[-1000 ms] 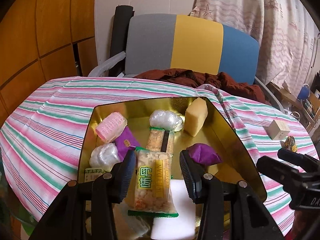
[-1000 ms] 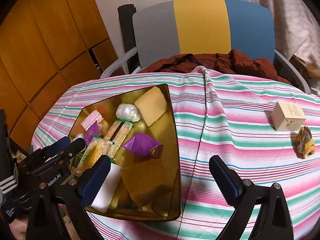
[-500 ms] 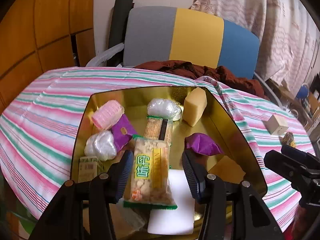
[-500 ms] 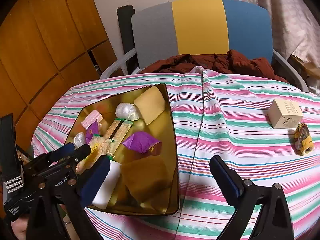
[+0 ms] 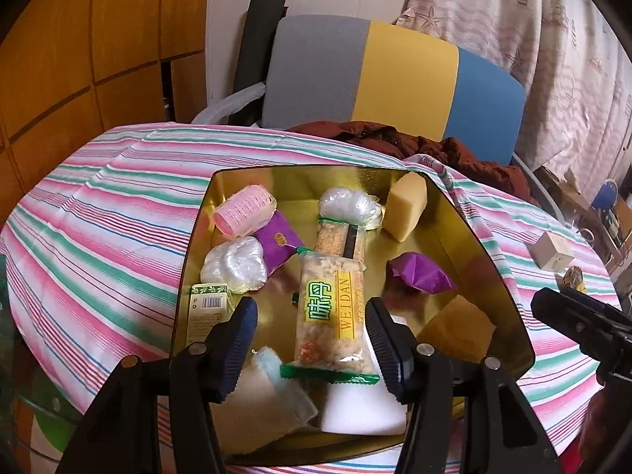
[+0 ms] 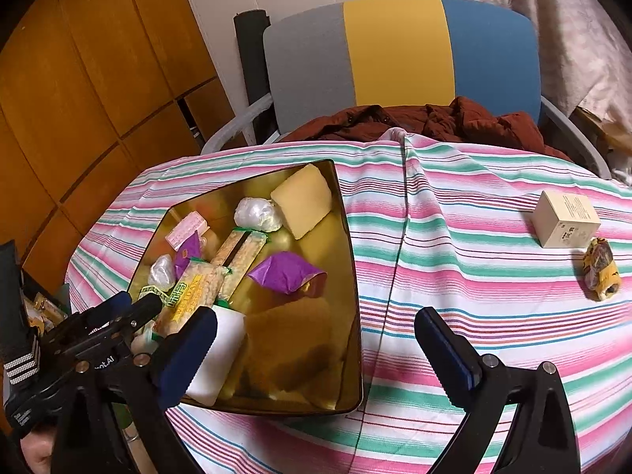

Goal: Organize objects
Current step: 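Move both tools back toward the cream box and yellow sock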

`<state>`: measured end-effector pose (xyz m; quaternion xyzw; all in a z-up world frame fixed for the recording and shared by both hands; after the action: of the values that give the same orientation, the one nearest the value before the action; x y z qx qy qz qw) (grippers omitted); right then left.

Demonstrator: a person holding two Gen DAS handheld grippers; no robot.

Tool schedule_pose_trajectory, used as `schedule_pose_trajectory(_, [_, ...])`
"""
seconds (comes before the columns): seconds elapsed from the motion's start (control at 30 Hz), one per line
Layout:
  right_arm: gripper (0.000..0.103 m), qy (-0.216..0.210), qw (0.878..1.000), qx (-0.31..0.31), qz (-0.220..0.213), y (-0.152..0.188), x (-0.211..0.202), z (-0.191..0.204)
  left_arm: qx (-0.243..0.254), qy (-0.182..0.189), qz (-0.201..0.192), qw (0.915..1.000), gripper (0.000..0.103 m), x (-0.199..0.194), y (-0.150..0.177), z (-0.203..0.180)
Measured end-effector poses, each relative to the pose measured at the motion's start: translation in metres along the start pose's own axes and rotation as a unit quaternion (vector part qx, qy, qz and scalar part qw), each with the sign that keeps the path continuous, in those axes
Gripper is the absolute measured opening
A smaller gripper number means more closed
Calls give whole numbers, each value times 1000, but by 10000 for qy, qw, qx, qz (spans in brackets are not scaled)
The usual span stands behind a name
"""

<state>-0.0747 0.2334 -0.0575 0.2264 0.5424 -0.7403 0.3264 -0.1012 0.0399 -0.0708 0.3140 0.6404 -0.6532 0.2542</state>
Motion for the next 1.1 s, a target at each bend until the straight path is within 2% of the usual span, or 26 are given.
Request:
schedule_pose_trajectory(0.53, [101, 277, 9995, 153, -21, 11, -16, -24, 481, 150, -283, 9983, 57, -27, 0, -28])
schedule_pose_trajectory(0.9, [101, 671, 9954, 675, 60, 16, -26, -76, 790, 336, -293, 9959, 57, -31, 4, -55])
schedule_pose_trajectory(1.1, [101, 863, 9900, 1113, 62, 13, -41, -119, 1037, 518, -307, 9928, 57, -33, 7, -76])
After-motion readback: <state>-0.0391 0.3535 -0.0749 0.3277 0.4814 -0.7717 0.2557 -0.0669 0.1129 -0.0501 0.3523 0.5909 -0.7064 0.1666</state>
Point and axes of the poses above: each gripper's, at about its wrist camera, not at the fingertips, and x roughly the way its jaws point, z to its left, y to its underside, the point moved 5 cm from there along x, roughly the way its jaws point, and after that the axes turned 7 degrees about -y, right-handed, at the moved point
